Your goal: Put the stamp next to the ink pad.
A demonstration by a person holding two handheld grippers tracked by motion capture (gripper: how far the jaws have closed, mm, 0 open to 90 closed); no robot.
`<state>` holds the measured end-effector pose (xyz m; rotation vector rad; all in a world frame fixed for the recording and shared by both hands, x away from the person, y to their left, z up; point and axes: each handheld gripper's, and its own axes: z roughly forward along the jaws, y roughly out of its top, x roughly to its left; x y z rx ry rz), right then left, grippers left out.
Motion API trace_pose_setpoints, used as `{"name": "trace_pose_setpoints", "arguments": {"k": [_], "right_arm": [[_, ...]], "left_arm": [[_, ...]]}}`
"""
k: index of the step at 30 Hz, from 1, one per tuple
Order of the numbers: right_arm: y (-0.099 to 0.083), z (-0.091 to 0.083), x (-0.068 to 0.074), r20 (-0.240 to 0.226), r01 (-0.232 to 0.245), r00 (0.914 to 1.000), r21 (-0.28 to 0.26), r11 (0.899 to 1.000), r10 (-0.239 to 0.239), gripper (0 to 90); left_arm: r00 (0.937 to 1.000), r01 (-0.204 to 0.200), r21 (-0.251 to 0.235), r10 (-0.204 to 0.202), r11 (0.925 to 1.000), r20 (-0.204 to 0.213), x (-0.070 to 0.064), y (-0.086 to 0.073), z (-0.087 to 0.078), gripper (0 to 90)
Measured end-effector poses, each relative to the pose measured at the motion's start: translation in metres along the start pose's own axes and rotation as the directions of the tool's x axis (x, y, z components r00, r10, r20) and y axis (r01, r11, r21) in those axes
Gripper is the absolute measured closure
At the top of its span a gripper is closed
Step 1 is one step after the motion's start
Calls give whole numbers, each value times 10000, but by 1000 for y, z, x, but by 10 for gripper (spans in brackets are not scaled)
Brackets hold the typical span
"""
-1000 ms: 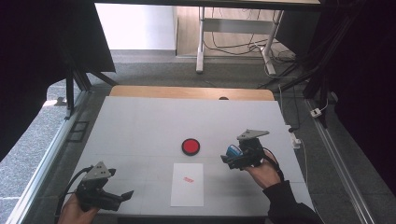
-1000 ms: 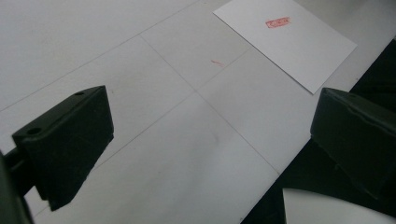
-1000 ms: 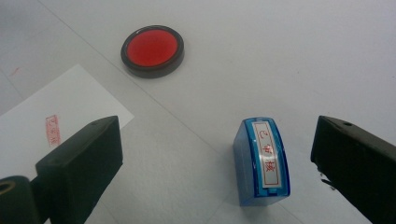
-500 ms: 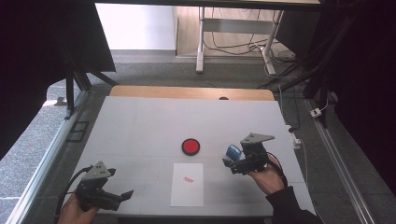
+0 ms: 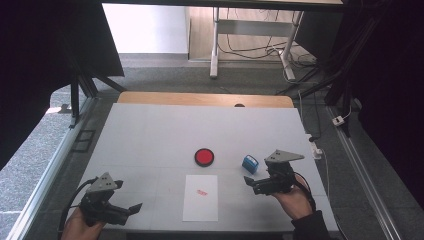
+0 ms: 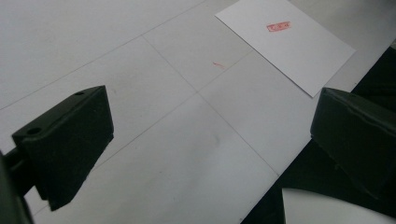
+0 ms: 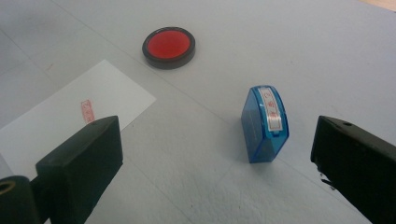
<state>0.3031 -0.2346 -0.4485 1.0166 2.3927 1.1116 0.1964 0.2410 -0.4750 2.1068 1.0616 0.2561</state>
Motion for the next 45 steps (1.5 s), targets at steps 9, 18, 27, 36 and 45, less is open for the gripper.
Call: {"name": "trace_pose_setpoints", "arguments": {"k": [9,18,27,36,45], "right_arm": [[-12,-18,2,212,-234,9995,-125,9996,236,17],[-25,-34,3,540,-390,9977,-192,9991,400,11],[-40,-49,3,810,-714,9940,-271,9971,734,10],[-52,-60,3,920,-1002,9907,-93,9949,1006,11],[-63,-65,3,1142,-1204,9865,204,9925,1173,11]], "left_arm": [[10000,85,-10,-85,10000,-21,1,0,-1,0],[9999,130,-14,-130,9999,-10,1,0,-1,0],[9998,189,-45,-189,9998,-11,1,-1,-1,0],[9998,192,-51,-192,9998,-5,2,-1,-1,0],[9998,204,-33,-204,9998,-28,2,-2,-1,0]]}}
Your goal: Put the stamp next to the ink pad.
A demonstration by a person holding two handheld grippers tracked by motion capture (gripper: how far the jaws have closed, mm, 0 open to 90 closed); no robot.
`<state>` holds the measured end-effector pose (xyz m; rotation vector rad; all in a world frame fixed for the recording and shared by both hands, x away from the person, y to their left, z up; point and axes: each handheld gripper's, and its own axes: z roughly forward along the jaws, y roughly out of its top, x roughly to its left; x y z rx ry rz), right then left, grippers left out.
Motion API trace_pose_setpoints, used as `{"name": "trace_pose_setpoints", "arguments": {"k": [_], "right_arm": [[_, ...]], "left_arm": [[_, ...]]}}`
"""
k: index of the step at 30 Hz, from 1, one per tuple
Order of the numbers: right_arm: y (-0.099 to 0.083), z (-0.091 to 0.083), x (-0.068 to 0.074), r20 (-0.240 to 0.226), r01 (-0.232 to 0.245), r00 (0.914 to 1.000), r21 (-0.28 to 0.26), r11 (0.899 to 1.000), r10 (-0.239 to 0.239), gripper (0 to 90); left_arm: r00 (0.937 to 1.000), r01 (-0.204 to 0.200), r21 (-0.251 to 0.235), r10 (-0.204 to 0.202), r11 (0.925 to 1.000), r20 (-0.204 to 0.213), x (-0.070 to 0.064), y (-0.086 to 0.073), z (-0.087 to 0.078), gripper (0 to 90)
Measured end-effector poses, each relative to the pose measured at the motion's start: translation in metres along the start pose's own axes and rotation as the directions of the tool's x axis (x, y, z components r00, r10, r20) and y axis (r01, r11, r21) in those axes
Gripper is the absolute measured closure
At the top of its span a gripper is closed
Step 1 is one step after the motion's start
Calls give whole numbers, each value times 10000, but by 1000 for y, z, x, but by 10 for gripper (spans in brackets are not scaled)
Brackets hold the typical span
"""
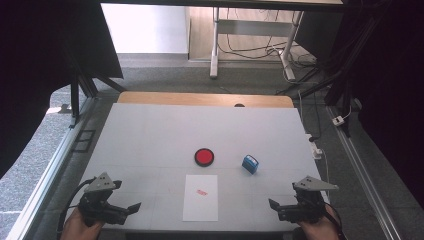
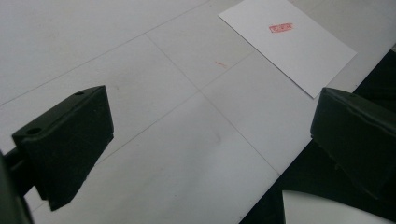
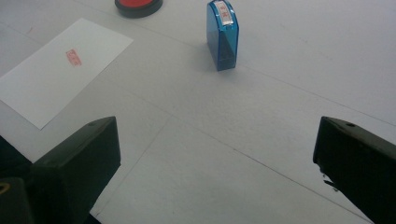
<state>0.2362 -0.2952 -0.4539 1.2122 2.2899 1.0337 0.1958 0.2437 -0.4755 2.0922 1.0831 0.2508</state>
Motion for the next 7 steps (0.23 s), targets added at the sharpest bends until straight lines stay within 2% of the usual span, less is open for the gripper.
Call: {"name": "trace_pose_setpoints", "arguments": {"k": [7], "right_arm": [[-3,-3,-2,43,-170,9998,52,9998,170,11]], "left_arm": [[10000,44,0,-44,10000,47,0,1,0,0]]}}
